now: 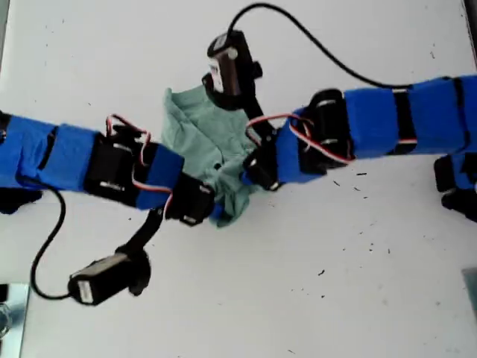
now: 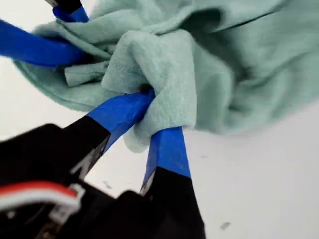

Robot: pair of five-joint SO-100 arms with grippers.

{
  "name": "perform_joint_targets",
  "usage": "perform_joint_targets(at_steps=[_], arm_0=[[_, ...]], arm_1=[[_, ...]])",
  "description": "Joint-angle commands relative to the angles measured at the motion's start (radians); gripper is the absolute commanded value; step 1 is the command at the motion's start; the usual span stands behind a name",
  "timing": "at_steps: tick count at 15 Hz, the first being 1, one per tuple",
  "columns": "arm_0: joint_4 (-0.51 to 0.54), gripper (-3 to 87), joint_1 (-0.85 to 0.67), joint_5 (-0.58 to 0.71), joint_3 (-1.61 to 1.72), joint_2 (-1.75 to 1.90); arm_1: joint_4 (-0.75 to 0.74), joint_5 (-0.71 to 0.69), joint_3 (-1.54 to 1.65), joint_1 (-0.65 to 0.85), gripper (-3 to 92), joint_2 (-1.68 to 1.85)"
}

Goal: Fold t shirt

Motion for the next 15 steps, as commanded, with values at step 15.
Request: perform_joint_targets(at_steps=[15], arm_0=[[-0.146, 26.8, -0.75, 0.074, 1.16, 1.508]], arm_1=[[-0.643, 0.012, 1.285, 0.724, 10.2, 1.378]])
